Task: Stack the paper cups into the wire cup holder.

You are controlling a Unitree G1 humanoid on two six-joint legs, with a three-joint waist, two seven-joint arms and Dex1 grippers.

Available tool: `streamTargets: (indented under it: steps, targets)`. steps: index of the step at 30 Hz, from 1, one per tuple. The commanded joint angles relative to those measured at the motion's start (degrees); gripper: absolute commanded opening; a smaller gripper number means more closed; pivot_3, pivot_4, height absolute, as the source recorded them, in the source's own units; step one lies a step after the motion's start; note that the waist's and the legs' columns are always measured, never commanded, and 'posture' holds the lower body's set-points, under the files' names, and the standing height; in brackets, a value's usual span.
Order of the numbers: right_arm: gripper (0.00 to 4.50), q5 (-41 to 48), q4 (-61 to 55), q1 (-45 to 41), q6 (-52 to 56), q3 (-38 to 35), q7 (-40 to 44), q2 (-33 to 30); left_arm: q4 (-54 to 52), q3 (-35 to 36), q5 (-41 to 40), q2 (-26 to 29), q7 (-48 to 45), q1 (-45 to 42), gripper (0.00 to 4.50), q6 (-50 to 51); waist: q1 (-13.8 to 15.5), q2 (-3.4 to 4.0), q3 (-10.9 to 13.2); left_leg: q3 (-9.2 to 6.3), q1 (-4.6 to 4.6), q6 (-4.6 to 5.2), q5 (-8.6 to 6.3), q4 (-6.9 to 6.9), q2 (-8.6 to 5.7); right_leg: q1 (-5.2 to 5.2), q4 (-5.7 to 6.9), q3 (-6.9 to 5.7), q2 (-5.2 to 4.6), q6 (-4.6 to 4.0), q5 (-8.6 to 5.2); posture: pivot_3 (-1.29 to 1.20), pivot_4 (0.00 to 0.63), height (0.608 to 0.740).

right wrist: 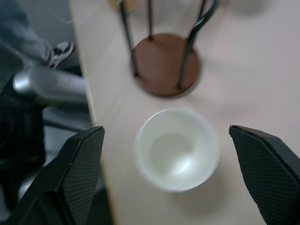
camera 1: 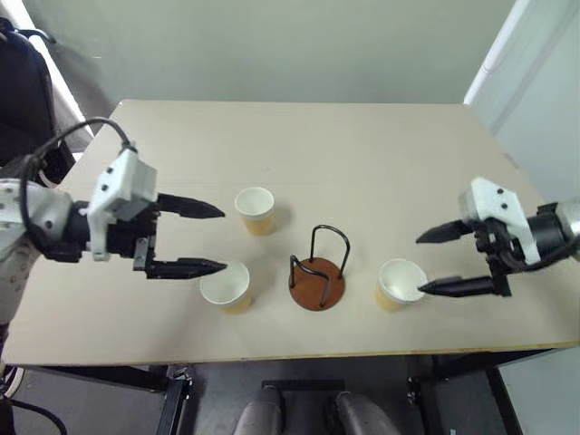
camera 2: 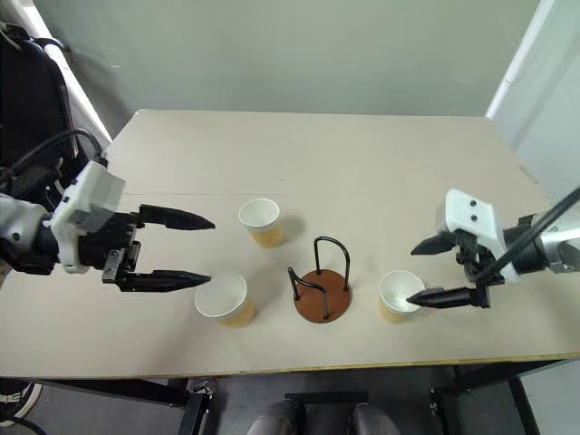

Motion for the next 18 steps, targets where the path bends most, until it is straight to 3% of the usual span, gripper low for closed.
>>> streamTargets:
  steps: [1, 13, 16, 18]
  targets:
    - [4.30, -3.15, -3.08, 1.76, -1.09, 2.50, -2.83, -0.75, -1.26, -0.85, 0.53, -1.30, -0.02, -1.99, 4.50, -2.38, -0.01, 0.01, 0.01, 0.00, 0.03, 0.00, 0.00, 0.04, 0.00, 0.03, 0.01, 0.00, 0.00, 0.01, 0.00, 0.00, 0.150, 0.740]
    - [4.30, -9.35, -3.63, 2.25, -3.58, 12.24, -4.85, 2.58, -3.23, 1.18, 0.33, -1.24, 0.50, 1.29, 4.50, -3.82, 0.00, -0.01, 0.01, 0.00, -0.01, 0.07, -0.01, 0.28, 0.00, 0.07, 0.05, 0.01, 0.00, 0.12, 0.06, 0.00, 0.150, 0.740]
    - [3.69, -13.07, -0.65, 1.86, -5.68, 15.52, -4.94, 3.66, -3.89, 2.63, 0.34, -0.64, 1.18, 2.51, 4.50, -3.36, 0.00, -0.01, 0.01, 0.00, -0.01, 0.10, -0.03, 0.30, 0.00, 0.08, 0.05, 0.01, 0.00, 0.14, 0.07, 0.00, 0.150, 0.740]
    - [3.02, -14.56, 0.39, 1.63, -6.63, 16.61, -4.58, 3.96, -4.26, 3.25, 0.26, -0.38, 1.52, 3.13, 4.50, -3.23, 0.00, -0.01, 0.01, 0.00, -0.01, 0.11, -0.03, 0.33, 0.00, 0.08, 0.05, 0.01, 0.00, 0.16, 0.09, 0.00, 0.150, 0.740]
